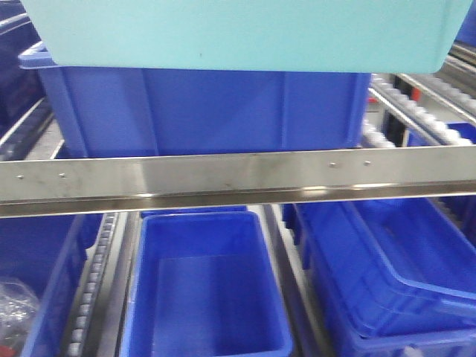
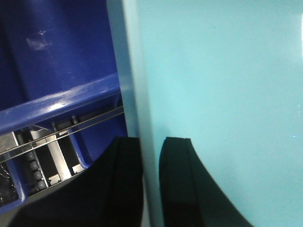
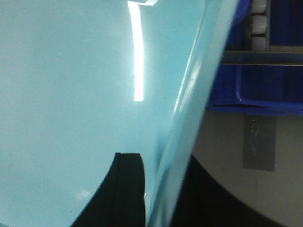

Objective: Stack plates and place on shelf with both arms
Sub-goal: 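Carry the teal tub above the blue crate on the shelf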

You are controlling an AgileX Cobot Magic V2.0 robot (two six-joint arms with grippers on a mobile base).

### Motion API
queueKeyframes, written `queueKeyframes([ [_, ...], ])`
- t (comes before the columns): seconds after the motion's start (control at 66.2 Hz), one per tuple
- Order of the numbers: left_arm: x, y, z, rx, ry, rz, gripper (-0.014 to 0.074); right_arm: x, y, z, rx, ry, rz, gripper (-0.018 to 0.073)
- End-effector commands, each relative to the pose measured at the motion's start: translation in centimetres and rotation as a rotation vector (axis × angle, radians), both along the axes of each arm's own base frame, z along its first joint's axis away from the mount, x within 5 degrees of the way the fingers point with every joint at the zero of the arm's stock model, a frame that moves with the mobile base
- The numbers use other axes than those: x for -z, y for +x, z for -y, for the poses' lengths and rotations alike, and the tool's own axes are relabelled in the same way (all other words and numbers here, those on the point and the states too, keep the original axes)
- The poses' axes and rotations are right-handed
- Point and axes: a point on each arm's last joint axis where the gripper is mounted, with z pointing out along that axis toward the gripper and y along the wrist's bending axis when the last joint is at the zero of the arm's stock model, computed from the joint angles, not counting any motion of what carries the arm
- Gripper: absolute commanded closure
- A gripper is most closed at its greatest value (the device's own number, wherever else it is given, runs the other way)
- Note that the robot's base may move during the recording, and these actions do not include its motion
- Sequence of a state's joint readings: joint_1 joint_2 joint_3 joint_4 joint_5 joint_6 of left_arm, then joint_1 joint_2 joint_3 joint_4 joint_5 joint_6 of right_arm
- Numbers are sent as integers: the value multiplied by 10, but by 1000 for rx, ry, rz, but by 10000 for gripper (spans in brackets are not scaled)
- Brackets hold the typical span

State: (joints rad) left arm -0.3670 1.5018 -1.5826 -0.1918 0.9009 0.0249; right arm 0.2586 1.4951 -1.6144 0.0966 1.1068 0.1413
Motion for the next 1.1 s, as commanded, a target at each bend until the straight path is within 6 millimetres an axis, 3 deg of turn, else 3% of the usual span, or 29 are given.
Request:
queueKeyframes([
  [0.0,-33,-19,13,59,-180,84,509,-34,-10,-15,-62,175,162,504],
  [1.088,-33,-19,13,59,-180,84,509,-34,-10,-15,-62,175,162,504],
])
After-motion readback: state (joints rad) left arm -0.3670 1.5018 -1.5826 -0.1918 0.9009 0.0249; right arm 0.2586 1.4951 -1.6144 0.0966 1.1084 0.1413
